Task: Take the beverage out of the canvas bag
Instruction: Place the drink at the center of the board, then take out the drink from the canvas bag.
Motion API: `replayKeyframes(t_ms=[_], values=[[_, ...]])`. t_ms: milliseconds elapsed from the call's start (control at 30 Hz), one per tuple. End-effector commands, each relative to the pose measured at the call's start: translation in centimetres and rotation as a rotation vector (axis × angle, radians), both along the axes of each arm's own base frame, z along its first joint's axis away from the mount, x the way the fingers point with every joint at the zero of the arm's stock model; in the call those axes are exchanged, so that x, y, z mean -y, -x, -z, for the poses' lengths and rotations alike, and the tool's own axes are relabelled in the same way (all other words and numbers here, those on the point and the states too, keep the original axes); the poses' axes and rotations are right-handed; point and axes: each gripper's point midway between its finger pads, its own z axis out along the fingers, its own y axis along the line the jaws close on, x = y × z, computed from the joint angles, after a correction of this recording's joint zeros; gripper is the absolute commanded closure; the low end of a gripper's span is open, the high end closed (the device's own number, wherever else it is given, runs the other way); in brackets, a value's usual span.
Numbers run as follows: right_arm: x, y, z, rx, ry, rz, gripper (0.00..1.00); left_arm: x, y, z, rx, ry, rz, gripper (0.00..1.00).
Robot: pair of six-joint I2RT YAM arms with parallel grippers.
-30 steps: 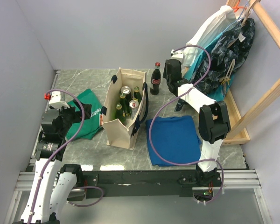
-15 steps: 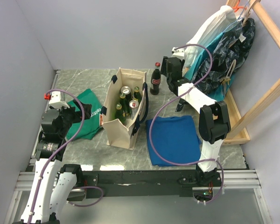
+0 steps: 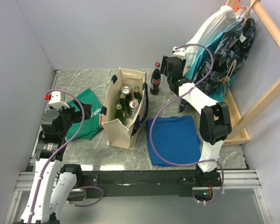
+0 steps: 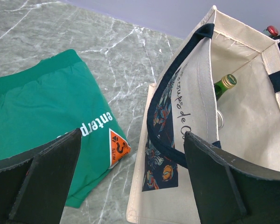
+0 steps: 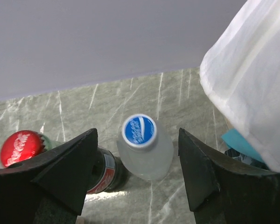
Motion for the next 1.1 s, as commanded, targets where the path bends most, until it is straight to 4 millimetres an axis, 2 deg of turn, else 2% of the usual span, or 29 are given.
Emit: replayKeyframes(t_ms=[0, 67, 267, 300, 367, 400, 467, 500, 533, 600, 633, 700, 733, 867, 967, 1067], values=[[0.6, 1.5, -7.5, 0.135, -0.069, -0.01, 0.23, 0.1, 0.2, -2.0, 0.058, -0.005, 0.012, 0.04], [0.0, 2.1, -7.8, 0.119, -0.057, -0.057, 0.22, 0.2, 0.2, -2.0, 0.058, -0.005, 0.015, 0.04], [-0.7, 5.1, -10.7, 0.133, -0.022, -0.105, 0.21, 0.4, 0.2, -1.9, 0.058, -0.003, 0.028, 0.04], [-1.4, 5.8, -11.9, 0.152, -0.032, -0.14, 0.21, 0.4, 0.2, -2.0, 0.058, -0.002, 0.03, 0.04], [-1.8, 6.9, -12.2, 0.129, -0.022, -0.169, 0.21, 0.5, 0.2, -2.0, 0.058, -0.002, 0.033, 0.04], [-2.8, 7.7, -13.3, 0.141, -0.029, -0.212, 0.21, 0.5, 0.1, -1.9, 0.056, -0.002, 0.033, 0.04], [-4.2, 9.0, -13.6, 0.114, -0.01, -0.281, 0.21, 0.4, 0.2, -2.0, 0.056, -0.003, 0.03, 0.04], [-4.9, 9.7, -14.7, 0.125, -0.016, -0.31, 0.21, 0.4, 0.2, -1.9, 0.054, -0.001, 0.03, 0.04], [-6.9, 10.8, -14.9, 0.115, -0.017, -0.376, 0.21, 0.4, 0.3, -2.0, 0.059, 0.001, 0.029, 0.04], [-8.8, 12.6, -15.0, 0.099, 0.008, -0.442, 0.21, 0.4, 0.2, -1.9, 0.061, -0.001, 0.028, 0.04], [-10.8, 14.0, -15.0, 0.098, 0.034, -0.48, 0.21, 0.4, 0.2, -2.0, 0.061, -0.001, 0.028, 0.04], [-12.6, 15.8, -15.2, 0.094, 0.048, -0.545, 0.21, 0.5, 0.1, -1.8, 0.051, -0.001, 0.033, 0.04], [-14.3, 17.1, -15.3, 0.089, 0.031, -0.611, 0.21, 0.5, 0.1, -1.8, 0.05, 0.0, 0.034, 0.04], [-17.3, 20.7, -16.3, 0.084, -0.049, -0.794, 0.22, 0.5, 0.1, -1.7, 0.048, -0.001, 0.031, 0.04], [-18.8, 22.8, -15.8, 0.058, -0.107, -0.909, 0.23, 0.5, 0.1, -1.7, 0.048, -0.001, 0.033, 0.04], [-19.8, 24.4, -14.0, -0.019, -0.12, -0.997, 0.23, 0.6, 0.0, -1.7, 0.047, 0.0, 0.037, 0.04]])
